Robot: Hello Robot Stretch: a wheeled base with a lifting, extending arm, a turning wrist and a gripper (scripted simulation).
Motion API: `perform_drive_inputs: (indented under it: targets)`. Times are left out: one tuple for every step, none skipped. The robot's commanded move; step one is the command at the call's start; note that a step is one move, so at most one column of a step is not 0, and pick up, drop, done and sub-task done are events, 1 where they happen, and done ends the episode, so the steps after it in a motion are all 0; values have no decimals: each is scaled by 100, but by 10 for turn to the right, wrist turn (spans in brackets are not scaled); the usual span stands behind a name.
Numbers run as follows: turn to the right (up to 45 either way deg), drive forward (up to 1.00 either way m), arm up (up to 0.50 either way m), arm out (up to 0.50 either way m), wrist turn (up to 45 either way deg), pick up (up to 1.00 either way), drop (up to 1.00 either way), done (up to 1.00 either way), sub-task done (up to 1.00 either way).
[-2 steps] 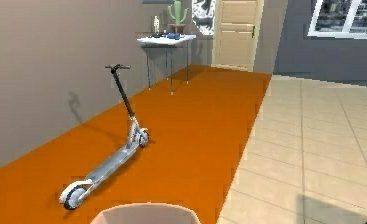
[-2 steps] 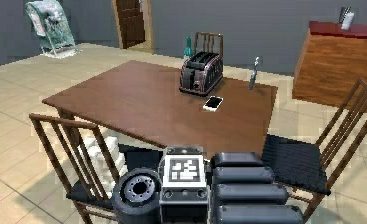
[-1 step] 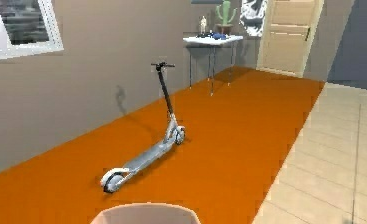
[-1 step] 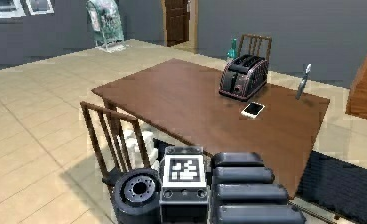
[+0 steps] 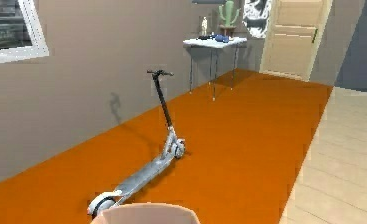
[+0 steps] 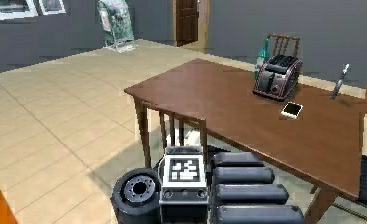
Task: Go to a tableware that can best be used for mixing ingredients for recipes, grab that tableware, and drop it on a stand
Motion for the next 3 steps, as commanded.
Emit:
perform_drive_inputs:
  targets:
    - [360,0,0,0,0,0,0,0,0]
    - [0,80,0,0,0,0,0,0,0]
    - [330,0,0,0,0,0,0,0,0]
